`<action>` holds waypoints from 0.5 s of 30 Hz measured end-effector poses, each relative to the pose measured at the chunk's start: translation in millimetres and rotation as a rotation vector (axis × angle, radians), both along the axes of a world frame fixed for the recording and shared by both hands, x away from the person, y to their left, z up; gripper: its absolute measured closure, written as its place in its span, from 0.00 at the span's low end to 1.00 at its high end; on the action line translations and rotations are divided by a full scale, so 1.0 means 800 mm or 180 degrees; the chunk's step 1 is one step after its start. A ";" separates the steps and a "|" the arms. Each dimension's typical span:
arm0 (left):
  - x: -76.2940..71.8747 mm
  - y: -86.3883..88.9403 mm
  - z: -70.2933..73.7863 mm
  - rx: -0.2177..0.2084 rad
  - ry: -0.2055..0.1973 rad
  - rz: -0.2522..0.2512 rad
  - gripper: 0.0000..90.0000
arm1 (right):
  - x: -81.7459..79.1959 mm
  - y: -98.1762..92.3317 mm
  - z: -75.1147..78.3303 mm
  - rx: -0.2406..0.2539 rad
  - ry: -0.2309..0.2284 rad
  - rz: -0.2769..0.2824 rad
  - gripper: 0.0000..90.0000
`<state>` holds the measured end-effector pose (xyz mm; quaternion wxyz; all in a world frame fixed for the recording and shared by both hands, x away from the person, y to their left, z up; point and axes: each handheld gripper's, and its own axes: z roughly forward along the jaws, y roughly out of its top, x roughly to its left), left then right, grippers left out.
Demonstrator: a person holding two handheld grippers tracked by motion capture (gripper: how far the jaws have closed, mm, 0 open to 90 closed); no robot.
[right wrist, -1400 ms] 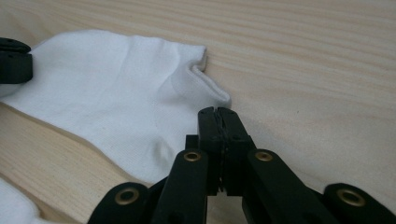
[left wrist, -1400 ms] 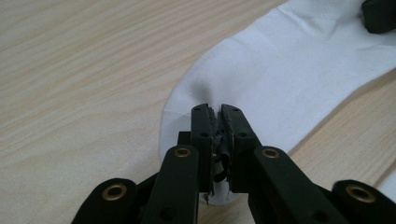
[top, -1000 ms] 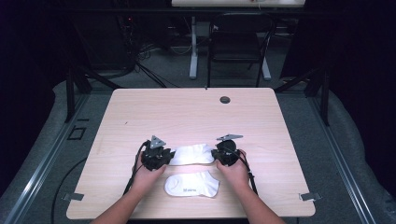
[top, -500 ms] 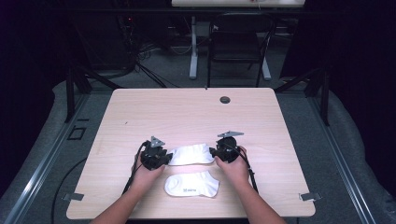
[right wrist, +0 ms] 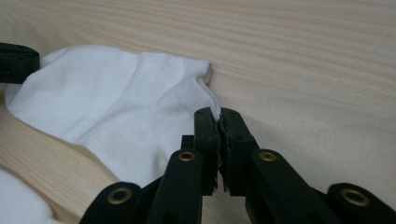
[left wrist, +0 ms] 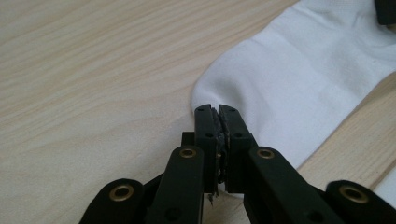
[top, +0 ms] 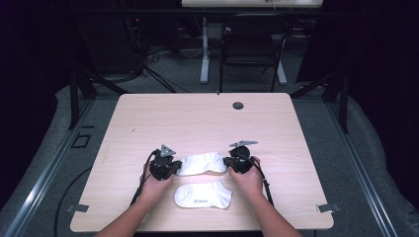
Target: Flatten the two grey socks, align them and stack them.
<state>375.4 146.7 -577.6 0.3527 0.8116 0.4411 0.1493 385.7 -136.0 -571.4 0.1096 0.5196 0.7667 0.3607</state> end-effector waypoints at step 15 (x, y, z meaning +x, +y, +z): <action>-0.004 0.003 0.003 -0.0056 0.0014 -0.0023 0.87 | -0.009 -0.004 0.005 -0.0014 -0.0034 0.0060 0.96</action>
